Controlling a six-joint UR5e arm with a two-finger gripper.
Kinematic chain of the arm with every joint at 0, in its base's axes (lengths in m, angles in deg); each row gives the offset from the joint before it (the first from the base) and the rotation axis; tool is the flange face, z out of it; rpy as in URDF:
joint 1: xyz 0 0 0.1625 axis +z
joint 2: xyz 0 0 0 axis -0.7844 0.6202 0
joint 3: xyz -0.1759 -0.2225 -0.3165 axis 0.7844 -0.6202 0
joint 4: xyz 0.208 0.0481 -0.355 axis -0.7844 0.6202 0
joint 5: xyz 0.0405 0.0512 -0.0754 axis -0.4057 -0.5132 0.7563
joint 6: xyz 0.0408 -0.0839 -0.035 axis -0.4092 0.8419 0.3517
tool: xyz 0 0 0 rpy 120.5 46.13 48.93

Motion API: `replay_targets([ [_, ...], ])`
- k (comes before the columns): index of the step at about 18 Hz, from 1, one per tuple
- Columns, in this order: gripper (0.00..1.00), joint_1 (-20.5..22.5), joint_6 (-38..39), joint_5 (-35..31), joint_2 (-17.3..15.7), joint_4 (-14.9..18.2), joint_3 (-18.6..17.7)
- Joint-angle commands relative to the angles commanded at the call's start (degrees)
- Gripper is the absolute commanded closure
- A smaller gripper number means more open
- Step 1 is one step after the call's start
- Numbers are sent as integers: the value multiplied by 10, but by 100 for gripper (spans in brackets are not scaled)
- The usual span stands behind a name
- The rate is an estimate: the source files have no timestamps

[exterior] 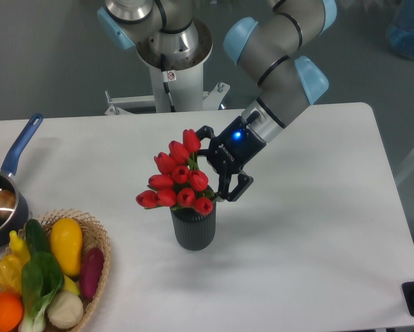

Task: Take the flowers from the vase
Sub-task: 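Close the gripper around the tulip stems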

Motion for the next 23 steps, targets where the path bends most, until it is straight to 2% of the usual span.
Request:
replay_targets([
  [4,0,0,-5,2,0,-3,1],
  [8,0,1,-53,11,11,-3,-5],
  [19,0,0,-54,17,14,-3,-11],
  [23,0,-3,-54,38,14,-3,-11],
])
